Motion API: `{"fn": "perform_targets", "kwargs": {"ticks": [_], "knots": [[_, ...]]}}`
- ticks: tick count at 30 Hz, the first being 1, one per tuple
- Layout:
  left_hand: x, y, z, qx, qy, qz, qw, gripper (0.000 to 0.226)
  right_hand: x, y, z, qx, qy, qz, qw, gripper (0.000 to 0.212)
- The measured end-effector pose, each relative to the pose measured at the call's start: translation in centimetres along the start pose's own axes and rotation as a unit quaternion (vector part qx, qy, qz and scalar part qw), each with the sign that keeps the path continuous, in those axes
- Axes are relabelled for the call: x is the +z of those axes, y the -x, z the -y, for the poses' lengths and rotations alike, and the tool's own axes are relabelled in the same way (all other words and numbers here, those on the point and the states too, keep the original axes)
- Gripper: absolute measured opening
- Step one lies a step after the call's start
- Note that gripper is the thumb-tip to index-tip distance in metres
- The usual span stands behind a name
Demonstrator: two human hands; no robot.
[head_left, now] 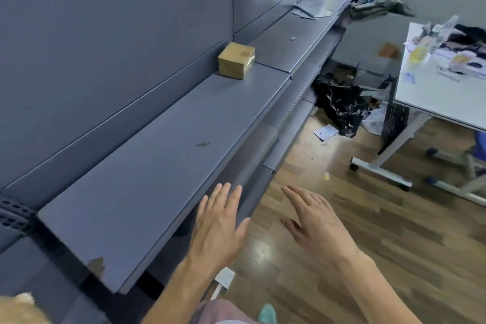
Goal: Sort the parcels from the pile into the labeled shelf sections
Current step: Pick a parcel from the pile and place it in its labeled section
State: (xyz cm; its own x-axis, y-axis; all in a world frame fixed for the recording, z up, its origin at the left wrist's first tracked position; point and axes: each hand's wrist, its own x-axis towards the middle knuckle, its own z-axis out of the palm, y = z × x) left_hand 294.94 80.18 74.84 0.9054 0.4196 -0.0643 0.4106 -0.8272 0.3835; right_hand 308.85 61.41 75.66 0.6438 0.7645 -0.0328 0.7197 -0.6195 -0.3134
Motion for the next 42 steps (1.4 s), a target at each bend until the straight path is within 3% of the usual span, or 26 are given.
{"fn": "perform_targets", "kwargs": {"ticks": [11,24,33,42], "knots": [[1.5,-14.1,-3.8,-0.001,0.014,0.031,0.999,0.072,-2.5,-10.1,-9.0,0.011,-0.001,0.011,1.0,0.065],[-1.0,-31.6,-0.2,-0.055,0.052,0.015,0.997,0.071,-4.9,-29.3,-13.1,-0.027,0.007,0.053,0.998,0.065],[-2.8,-36.2,3.4,-0.168,0.049,-0.033,0.984,0.072,-5.1,-41.7,-13.0,-0.142,0.006,0.084,0.986,0.066],[-2.4,-43.3,1.3,-0.294,0.067,-0.093,0.949,0.072,-6.0,-54.7,-15.5,-0.287,0.018,0.12,0.95,0.066]]}}
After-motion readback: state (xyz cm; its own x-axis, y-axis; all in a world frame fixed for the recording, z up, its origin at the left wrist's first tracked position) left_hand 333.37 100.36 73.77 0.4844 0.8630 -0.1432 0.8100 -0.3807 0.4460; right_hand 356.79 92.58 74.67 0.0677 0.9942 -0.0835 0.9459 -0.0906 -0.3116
